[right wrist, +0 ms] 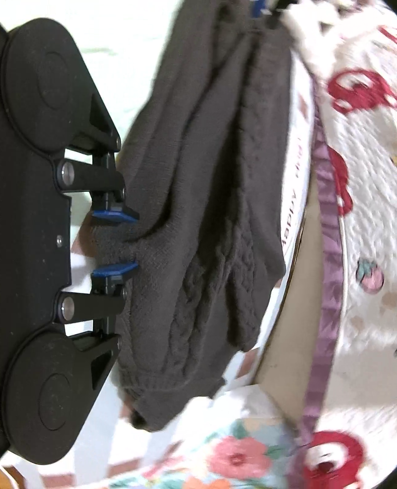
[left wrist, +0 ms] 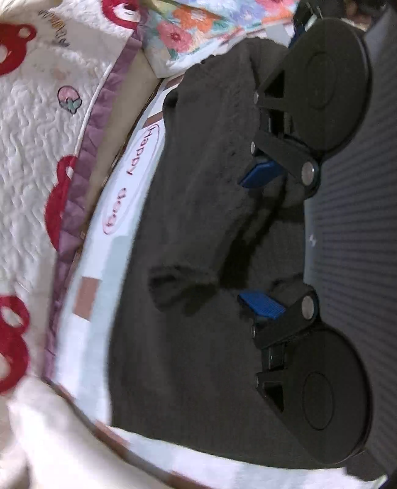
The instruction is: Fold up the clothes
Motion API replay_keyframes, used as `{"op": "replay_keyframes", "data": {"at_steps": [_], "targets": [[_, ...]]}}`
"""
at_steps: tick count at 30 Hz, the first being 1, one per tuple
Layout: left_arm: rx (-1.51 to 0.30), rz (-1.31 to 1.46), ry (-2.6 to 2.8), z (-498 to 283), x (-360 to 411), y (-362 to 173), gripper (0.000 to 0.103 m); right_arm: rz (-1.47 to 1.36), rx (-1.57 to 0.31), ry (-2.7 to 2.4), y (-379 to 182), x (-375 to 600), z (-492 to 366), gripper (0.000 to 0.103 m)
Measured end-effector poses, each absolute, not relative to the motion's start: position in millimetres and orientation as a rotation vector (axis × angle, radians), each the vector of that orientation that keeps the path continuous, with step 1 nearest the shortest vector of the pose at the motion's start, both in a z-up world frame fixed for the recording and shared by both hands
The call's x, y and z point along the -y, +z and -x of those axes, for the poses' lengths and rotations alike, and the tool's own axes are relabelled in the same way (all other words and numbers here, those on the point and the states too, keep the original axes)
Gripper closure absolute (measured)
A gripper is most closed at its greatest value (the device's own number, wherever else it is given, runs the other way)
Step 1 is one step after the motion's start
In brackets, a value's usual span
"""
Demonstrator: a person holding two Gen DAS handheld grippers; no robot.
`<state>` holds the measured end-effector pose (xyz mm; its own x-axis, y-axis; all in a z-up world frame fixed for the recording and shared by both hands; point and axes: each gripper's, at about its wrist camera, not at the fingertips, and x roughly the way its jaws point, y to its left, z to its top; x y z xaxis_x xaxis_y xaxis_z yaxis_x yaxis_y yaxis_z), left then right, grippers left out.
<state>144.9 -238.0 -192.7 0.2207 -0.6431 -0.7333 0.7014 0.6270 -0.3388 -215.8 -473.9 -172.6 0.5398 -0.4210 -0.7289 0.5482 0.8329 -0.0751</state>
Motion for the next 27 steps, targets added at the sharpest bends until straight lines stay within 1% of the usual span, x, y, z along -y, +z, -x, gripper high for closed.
{"op": "replay_keyframes", "data": {"at_steps": [3, 4, 6, 8, 11, 14, 17, 20, 22, 24, 27], "targets": [[-0.902, -0.206, -0.969, -126, 255, -187, 0.029, -0.266, -0.767, -0.569, -162, 480, 219, 0.068], [-0.874, -0.261, -0.990, -118, 260, -185, 0.029, -0.261, -0.761, -0.557, -160, 479, 216, 0.068], [-0.805, -0.370, -1.013, -102, 269, -184, 0.025, -0.202, -0.774, -0.520, -158, 476, 202, 0.068], [-0.745, -0.459, -1.030, -88, 277, -183, 0.024, -0.155, -0.790, -0.456, -161, 474, 179, 0.068], [-0.708, -0.495, -1.040, -85, 283, -185, 0.024, -0.140, -0.818, -0.361, -172, 476, 142, 0.055], [-0.707, -0.409, -1.044, -99, 281, -182, 0.024, -0.197, -0.857, -0.334, -189, 479, 106, 0.055], [-0.733, -0.263, -1.026, -125, 275, -177, 0.024, -0.233, -0.843, -0.353, -192, 485, 87, 0.054], [-0.749, -0.131, -0.985, -149, 267, -173, 0.024, -0.274, -0.828, -0.364, -191, 496, 71, 0.048], [-0.749, -0.051, -0.968, -161, 260, -172, 0.024, -0.301, -0.818, -0.372, -190, 504, 60, 0.048], [-0.757, 0.027, -0.956, -169, 252, -171, 0.017, -0.329, -0.807, -0.380, -189, 512, 49, 0.048], [-0.793, 0.084, -0.958, -176, 246, -172, 0.017, -0.370, -0.791, -0.391, -188, 523, 33, 0.048]]}}
